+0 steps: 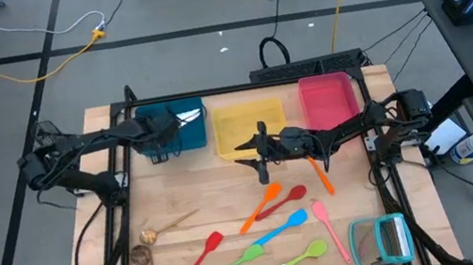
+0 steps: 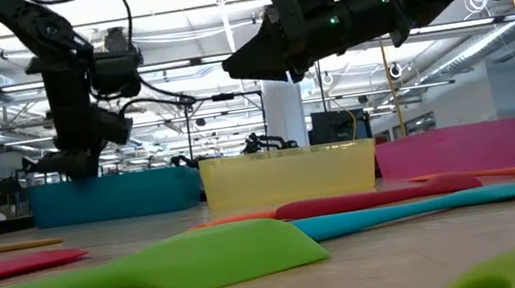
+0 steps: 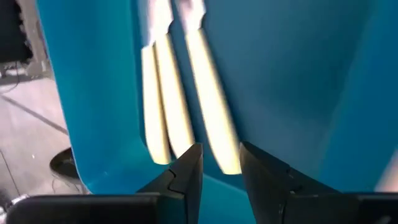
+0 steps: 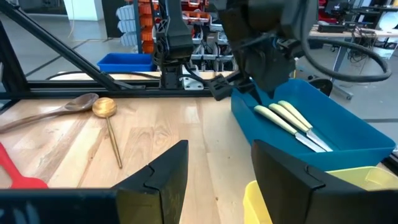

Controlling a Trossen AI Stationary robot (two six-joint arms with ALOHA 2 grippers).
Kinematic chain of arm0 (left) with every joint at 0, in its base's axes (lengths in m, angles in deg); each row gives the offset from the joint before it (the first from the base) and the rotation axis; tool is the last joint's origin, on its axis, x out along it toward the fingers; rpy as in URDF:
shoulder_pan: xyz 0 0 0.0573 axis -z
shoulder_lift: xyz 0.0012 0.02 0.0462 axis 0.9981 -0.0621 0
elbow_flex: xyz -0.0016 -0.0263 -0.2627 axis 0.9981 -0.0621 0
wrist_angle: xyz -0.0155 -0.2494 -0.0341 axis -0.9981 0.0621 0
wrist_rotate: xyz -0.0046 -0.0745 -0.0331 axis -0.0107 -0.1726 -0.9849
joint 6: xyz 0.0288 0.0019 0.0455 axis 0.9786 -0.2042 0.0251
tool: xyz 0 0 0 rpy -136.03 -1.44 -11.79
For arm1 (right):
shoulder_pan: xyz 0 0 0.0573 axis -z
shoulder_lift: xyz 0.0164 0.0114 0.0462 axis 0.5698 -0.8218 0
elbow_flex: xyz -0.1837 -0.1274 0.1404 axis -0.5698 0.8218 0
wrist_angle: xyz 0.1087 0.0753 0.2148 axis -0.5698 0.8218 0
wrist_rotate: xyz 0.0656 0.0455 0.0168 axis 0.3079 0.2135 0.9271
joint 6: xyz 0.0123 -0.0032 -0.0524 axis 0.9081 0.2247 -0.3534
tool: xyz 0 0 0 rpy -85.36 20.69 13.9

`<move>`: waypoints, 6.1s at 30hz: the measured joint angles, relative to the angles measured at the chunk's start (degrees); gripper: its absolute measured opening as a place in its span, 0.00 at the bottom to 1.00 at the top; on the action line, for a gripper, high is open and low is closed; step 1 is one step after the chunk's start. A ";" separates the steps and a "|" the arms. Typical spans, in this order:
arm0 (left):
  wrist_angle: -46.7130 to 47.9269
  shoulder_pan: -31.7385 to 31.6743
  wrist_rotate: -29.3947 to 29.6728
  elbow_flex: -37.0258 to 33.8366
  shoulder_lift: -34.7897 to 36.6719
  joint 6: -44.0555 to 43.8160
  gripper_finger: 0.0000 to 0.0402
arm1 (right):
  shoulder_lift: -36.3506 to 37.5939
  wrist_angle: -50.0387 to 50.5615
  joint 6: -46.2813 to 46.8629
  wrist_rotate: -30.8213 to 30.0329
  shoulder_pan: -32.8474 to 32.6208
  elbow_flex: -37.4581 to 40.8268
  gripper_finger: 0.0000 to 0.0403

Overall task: Pick & Place Kitchen Items
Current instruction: Put the gold spoon into the yellow bin, then put the brown spoon into the yellow bin

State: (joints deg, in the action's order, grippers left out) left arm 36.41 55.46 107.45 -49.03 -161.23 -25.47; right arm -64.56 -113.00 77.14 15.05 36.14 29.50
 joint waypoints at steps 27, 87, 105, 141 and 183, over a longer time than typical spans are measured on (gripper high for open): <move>14.55 34.72 -18.21 14.90 0.04 -37.63 0.28 | 0.00 0.11 2.98 -0.02 -0.02 0.00 0.42; -8.88 62.06 -18.34 -8.03 -0.13 -78.36 0.07 | 0.00 4.24 -0.52 -0.03 0.02 0.00 0.42; -13.43 51.33 -10.40 3.81 -0.02 -46.47 0.03 | 6.47 18.75 -1.82 -0.05 0.00 0.17 0.42; -59.68 13.73 -15.92 13.13 -24.43 -7.96 0.05 | 27.28 48.19 9.72 -7.91 0.52 10.49 0.42; -58.58 5.77 -22.75 13.21 -32.85 -1.62 0.23 | 27.21 33.48 3.93 -9.07 0.81 10.49 0.42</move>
State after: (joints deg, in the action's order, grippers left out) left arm -22.16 61.23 84.70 -35.82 -194.08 -27.09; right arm -37.35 -79.52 81.06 5.98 36.95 40.00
